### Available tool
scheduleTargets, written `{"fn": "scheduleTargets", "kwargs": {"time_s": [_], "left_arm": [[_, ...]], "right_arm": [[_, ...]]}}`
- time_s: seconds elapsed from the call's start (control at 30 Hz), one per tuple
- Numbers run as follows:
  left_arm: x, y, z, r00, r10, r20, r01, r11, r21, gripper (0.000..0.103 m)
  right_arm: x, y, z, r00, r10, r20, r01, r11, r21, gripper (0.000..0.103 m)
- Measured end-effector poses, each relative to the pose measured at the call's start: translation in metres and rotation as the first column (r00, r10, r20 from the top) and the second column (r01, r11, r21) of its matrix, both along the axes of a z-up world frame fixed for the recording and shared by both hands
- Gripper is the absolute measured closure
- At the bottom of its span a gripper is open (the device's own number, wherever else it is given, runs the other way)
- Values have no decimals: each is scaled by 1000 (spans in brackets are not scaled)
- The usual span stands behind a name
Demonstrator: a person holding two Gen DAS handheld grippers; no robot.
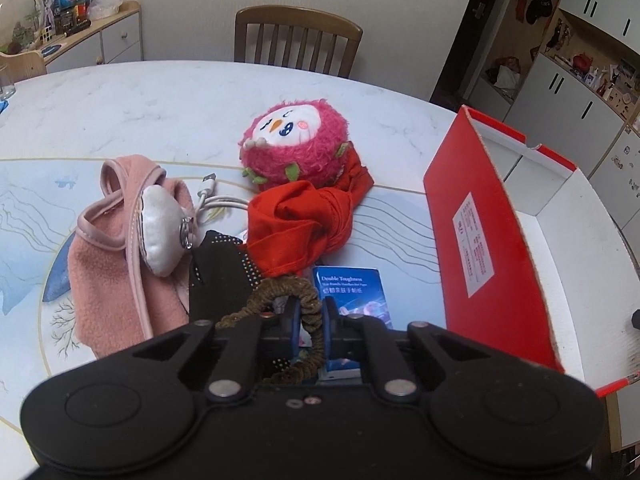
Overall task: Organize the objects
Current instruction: 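Close the left gripper on the brown beaded bracelet and lift it, then carry the bracelet into the cardboard box and open the left gripper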
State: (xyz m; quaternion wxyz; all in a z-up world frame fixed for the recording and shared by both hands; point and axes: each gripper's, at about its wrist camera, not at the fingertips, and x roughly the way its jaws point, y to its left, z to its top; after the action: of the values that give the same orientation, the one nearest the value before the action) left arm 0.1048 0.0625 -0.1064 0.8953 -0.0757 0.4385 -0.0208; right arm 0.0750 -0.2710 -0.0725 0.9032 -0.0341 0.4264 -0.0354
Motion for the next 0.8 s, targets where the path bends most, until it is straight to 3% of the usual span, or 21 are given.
{"fn": "scheduleTargets", "kwargs": {"time_s": [0.6,0.8], "left_arm": [[-40,-23,42,996,32,80,-34,999,20,97],[-47,-46,72,990,-16,139,15,1000,9,96]], "right_arm": [[-7,-10,2,995,101,24,-102,995,21,99],[-9,-14,3,991,130,27,-131,991,33,99]]}}
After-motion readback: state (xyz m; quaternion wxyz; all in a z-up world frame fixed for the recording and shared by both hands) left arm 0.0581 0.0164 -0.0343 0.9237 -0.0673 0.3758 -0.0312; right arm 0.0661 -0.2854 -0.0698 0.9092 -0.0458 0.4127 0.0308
